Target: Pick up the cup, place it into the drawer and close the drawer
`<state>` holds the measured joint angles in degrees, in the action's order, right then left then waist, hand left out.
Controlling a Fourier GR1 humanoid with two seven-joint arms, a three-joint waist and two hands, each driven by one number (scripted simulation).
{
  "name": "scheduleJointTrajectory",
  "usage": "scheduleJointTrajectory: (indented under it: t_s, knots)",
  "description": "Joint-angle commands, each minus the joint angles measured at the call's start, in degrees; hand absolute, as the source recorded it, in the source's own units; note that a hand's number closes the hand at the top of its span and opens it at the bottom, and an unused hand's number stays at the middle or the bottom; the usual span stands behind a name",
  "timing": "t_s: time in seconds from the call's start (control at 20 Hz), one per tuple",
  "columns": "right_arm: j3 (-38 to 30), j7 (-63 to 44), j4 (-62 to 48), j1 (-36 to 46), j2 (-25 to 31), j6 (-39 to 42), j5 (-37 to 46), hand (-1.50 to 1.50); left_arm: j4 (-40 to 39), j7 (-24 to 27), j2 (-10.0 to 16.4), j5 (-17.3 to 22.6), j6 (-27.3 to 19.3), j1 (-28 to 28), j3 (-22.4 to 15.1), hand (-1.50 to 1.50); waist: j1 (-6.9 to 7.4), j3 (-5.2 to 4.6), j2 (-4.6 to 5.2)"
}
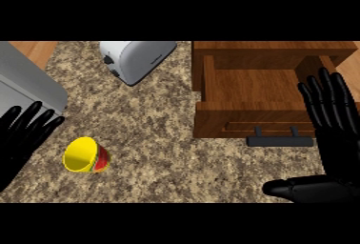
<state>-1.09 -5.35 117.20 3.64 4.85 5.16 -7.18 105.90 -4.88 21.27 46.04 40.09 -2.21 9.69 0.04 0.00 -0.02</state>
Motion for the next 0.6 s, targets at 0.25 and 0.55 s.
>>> scheduleJointTrajectory:
  t_s: [0.25, 0.55]
  knots:
    - [-1.0, -2.05, 1.79, -0.1, 0.13, 0.19, -0.91, -1.5, -5.23, 0.52, -3.28, -6.23, 4.37, -0.92, 1.81, -1.5, -0.04, 0.0, -0.02]
    - [0.77, -1.3, 1.67, 1.36, -1.24, -1.43, 2.17, -1.5, -13.18, 3.71, -3.67, -12.16, 8.7, 1.43, 5.02, -1.5, -0.07, -0.01, 0.02]
